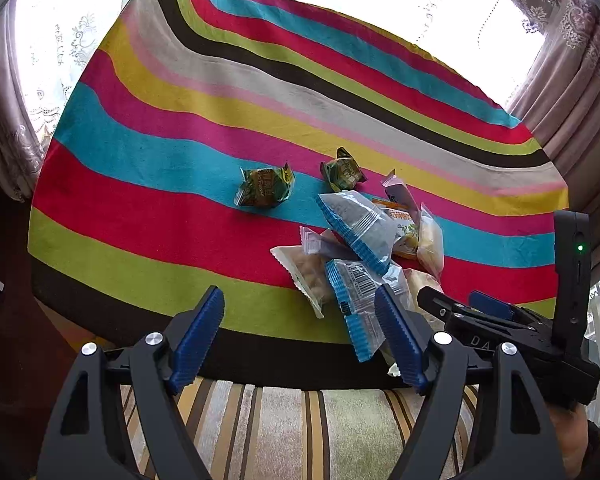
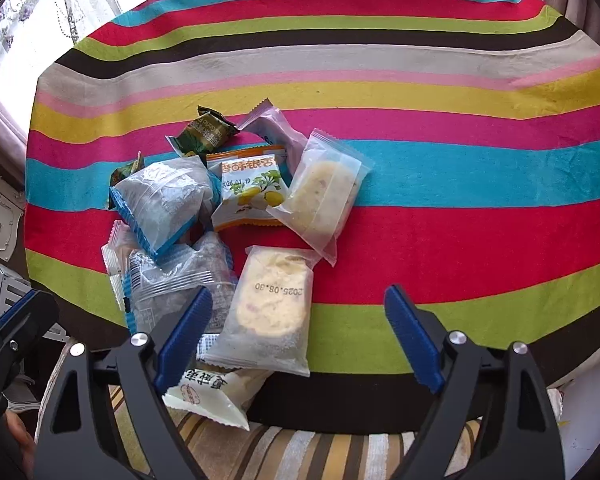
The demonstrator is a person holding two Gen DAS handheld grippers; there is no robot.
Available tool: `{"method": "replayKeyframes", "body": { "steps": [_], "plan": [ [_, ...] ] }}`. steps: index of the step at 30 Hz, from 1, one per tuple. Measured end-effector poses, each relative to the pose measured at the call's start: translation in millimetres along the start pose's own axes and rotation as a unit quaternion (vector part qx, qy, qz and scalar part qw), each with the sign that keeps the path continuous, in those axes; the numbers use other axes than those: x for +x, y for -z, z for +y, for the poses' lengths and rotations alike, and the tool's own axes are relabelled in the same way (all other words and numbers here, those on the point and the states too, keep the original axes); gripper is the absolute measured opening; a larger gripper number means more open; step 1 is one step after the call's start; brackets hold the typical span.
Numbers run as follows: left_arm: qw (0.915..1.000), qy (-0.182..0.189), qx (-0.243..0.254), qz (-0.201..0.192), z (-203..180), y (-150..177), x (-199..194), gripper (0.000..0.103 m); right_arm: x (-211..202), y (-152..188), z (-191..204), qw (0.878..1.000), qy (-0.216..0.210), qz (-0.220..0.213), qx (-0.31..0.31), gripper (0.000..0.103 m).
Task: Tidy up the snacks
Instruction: 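Grasp the clear round-cake bag with the right tool while the left tool grasps a blue-edged clear bag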
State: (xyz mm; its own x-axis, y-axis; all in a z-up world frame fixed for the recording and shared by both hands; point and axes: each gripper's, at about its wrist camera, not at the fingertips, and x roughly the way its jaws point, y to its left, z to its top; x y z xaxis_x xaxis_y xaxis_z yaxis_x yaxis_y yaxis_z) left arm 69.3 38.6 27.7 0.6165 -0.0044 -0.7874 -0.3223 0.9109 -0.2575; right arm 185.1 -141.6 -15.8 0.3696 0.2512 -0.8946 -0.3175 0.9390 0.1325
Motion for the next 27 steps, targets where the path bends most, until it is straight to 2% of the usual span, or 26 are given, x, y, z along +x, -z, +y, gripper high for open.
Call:
{"method": "replayKeyframes", "body": {
  "steps": [5, 8, 14, 17, 20, 27],
  "plan": [
    [0.9993, 0.006, 0.036, -0.002, -10, -16, 12, 0.074, 9, -3, 1, 1.0, 0.004, 0.008, -0.001, 0.079],
    [0.9971, 0.012, 0.076, -0.001, -22, -26, 19, 0.075, 14, -6, 1, 1.0, 0.001, 0.015, 0.001, 0.062],
    [0.9898, 0.015, 0.141, 0.016, -43, -42, 44, 0.085, 23, -6, -2, 1.0, -0.005, 0.028, 0.002, 0.051],
    [0.9837, 0.014, 0.177, 0.03, -55, -48, 59, 0.088, 24, -6, -3, 1.0, -0.002, 0.026, -0.002, 0.039],
    [0.977, 0.01, 0.209, 0.043, -65, -52, 74, 0.088, 23, -4, -4, 1.0, -0.008, 0.024, 0.0, 0.037],
    [0.9671, -0.007, 0.24, 0.083, -72, -59, 105, 0.088, 9, 0, -11, 1.0, -0.007, 0.007, -0.003, 0.036]
  ]
}}
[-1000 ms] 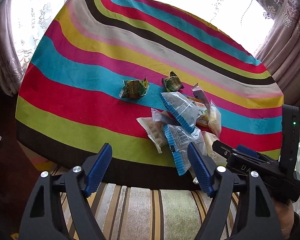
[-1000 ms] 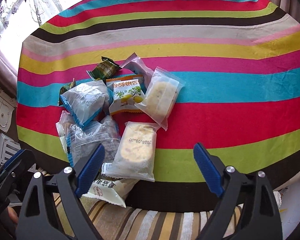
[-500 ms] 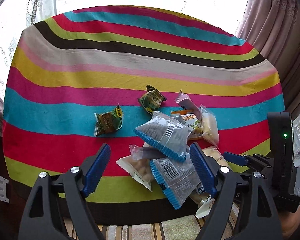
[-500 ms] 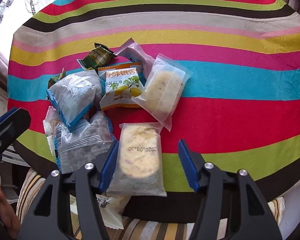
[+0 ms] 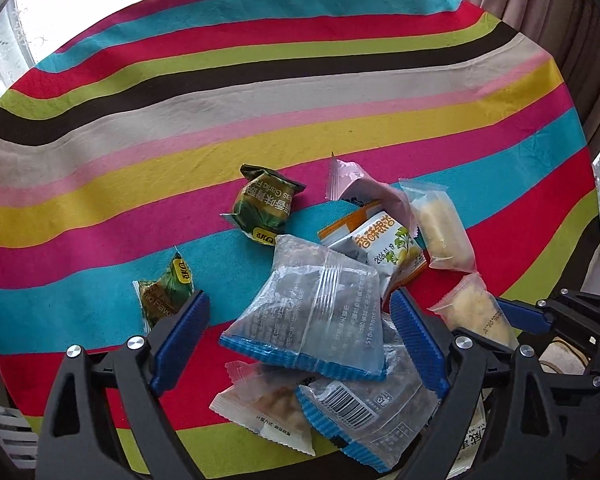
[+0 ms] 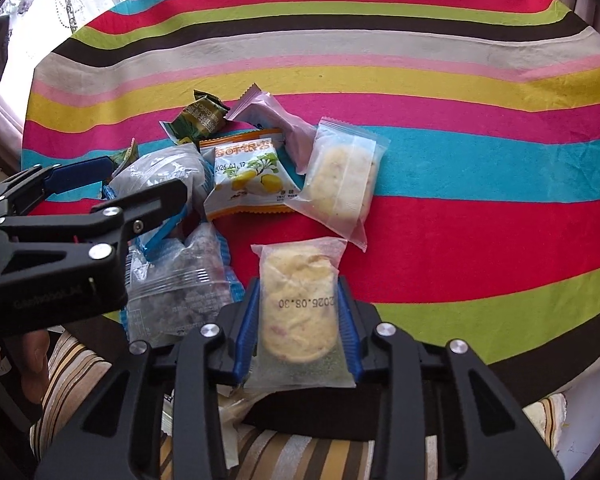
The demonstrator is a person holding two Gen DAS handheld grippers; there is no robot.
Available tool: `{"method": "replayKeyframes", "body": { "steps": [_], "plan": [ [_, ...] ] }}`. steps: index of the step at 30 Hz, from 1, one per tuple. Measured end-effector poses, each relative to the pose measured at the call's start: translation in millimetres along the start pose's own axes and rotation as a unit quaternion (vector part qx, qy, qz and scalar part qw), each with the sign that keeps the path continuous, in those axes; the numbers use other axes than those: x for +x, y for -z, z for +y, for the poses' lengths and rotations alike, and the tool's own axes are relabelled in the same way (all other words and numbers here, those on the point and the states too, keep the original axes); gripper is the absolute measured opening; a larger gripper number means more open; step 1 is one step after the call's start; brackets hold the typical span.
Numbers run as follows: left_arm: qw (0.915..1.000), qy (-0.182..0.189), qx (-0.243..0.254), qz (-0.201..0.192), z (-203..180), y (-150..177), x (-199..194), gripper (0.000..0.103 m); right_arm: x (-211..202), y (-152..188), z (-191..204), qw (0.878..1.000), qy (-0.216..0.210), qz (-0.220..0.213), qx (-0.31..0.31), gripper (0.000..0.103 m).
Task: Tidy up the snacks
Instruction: 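Grasp the clear round-cake bag with the right tool while the left tool grasps a blue-edged clear bag, then carry both bags off the table and over the white box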
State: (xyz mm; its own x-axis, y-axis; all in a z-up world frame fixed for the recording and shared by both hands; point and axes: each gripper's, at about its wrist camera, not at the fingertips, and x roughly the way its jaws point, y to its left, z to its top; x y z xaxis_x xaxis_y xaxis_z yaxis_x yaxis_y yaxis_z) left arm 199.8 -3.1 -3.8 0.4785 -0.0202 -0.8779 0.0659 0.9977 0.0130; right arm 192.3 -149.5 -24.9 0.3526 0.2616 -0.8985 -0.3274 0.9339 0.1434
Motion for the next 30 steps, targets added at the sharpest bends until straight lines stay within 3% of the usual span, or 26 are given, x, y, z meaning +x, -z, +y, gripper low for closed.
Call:
{"method": "replayKeyframes", "body": {
  "steps": [3, 7, 13, 30],
  "plan": [
    [0.9998, 0.001, 0.009, 0.019, 1, -1, 9, 0.087, -6, 2, -1, 1.0, 0.003, -0.006, -0.001, 0.036],
    [0.9989, 0.0, 0.02, 0.042, 0, 1, 20, 0.075, -12, 4, -2, 1.0, 0.001, -0.011, -0.002, 0.036],
    [0.999, -0.006, 0.015, 0.042, 1, 1, 17, 0.07, -21, 7, -1, 1.0, -0.001, -0.019, -0.002, 0.036],
    [0.9954, -0.061, -0.064, -0.038, 2, 19, -57, 0.068, -57, 19, -11, 0.999, -0.009, -0.053, 0.004, 0.036]
  ]
}}
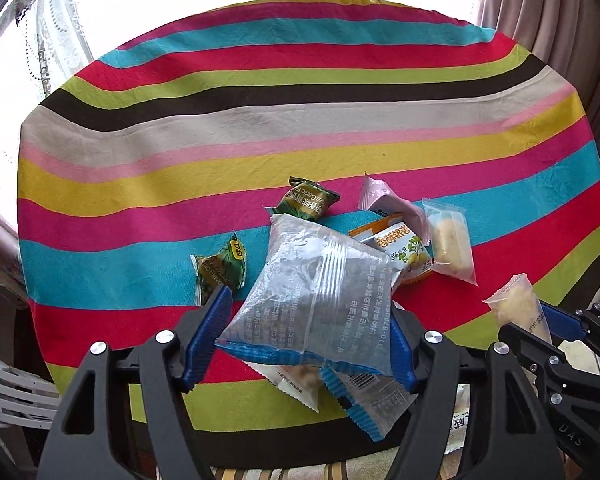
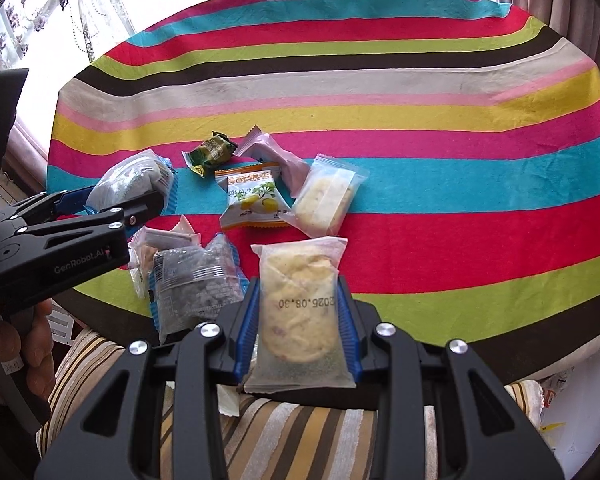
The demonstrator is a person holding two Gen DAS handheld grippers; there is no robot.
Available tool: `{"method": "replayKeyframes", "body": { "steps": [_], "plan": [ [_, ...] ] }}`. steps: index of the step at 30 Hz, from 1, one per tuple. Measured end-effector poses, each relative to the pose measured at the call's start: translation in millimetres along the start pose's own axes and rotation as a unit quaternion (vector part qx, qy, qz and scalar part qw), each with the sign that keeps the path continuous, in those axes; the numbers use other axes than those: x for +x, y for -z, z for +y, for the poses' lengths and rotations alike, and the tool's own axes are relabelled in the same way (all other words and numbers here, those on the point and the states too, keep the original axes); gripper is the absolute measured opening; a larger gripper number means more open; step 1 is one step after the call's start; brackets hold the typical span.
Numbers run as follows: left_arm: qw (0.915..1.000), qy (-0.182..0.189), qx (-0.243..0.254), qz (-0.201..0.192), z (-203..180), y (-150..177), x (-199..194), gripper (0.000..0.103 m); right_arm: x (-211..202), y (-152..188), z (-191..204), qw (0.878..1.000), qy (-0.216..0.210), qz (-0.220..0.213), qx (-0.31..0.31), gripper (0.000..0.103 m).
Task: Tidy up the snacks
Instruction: 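Carry both bags off the table and over the white box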
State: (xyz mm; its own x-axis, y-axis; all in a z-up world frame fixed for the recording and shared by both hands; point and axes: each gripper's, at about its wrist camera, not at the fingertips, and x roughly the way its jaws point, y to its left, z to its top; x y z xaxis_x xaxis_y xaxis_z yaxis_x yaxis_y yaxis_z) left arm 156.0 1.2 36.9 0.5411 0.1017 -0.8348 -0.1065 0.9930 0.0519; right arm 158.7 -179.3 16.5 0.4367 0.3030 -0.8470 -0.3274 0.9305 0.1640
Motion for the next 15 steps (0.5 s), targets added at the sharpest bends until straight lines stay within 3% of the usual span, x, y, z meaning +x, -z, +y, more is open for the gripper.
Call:
{"method": "replayKeyframes", "body": {
  "steps": [15],
  "plan": [
    [0.9996, 0.02, 0.006, -0.017, -41, 14, -33, 0.068, -32, 12, -28, 0.999, 0.023, -0.03, 0.014, 0.036]
  ]
}}
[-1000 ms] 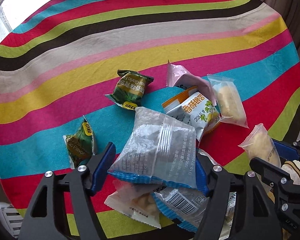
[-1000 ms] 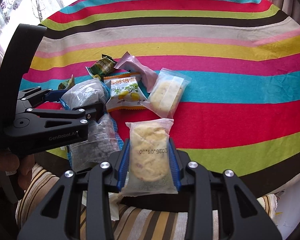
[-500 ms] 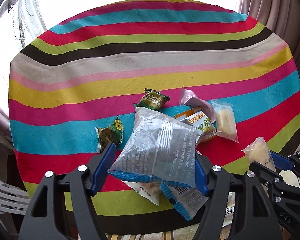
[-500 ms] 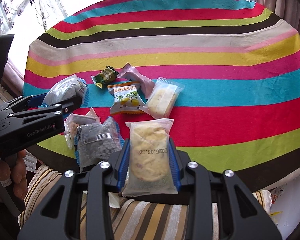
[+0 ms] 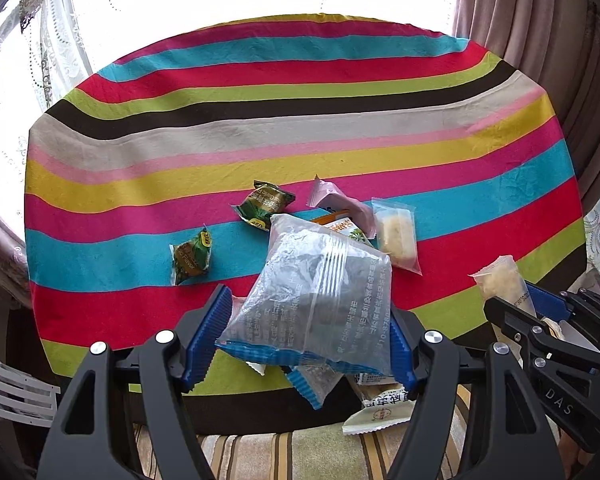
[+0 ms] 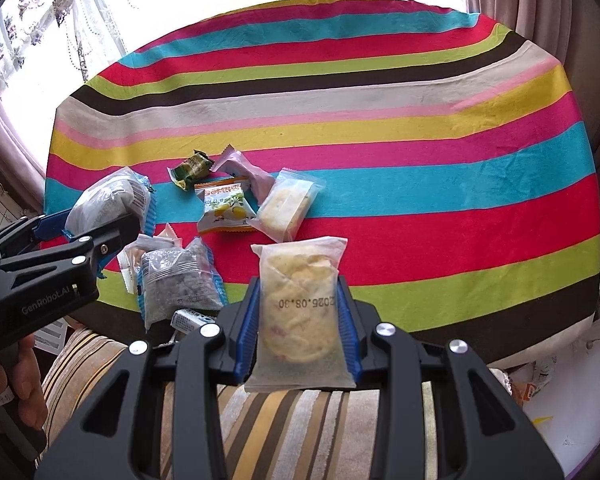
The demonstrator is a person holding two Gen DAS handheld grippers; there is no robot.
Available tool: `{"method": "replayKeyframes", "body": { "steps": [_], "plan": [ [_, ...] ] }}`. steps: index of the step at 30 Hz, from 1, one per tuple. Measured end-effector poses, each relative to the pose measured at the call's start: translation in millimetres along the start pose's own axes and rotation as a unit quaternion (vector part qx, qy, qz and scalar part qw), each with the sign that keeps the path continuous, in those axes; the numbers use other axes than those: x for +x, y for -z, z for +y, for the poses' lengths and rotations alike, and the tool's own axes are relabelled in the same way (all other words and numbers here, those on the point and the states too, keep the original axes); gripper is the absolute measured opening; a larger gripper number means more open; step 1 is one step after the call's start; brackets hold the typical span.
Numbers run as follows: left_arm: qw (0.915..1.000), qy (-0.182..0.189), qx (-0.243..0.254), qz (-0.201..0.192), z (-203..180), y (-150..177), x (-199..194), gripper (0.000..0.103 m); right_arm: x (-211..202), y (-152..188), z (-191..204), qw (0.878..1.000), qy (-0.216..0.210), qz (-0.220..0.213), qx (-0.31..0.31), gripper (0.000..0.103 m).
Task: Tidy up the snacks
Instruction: 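Carry both bags off the table and over the white box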
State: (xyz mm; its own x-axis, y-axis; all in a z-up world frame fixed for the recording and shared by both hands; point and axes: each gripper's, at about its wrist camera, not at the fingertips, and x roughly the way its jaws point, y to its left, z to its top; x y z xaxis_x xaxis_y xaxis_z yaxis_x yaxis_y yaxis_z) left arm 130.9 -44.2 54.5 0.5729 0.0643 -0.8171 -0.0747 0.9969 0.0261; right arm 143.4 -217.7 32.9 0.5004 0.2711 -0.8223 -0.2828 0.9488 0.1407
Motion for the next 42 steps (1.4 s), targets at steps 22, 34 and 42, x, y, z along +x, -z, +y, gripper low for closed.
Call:
{"method": "replayKeyframes", "body": {
  "steps": [22, 34, 42],
  "plan": [
    [0.9963, 0.045, 0.073, 0.007, -107, 12, -9, 0.068, -34, 32, -88, 0.997, 0.034, -0.022, 0.063, 0.036],
    [0.9908, 0.079, 0.109, 0.008, -174, 25, -14, 0.068, -50, 58, -145, 0.993, 0.043, -0.024, 0.106, 0.036],
    [0.982, 0.109, 0.152, 0.025, -230, 40, -7, 0.068, -57, 82, -188, 0.988, 0.06, -0.021, 0.142, 0.036]
  ]
}}
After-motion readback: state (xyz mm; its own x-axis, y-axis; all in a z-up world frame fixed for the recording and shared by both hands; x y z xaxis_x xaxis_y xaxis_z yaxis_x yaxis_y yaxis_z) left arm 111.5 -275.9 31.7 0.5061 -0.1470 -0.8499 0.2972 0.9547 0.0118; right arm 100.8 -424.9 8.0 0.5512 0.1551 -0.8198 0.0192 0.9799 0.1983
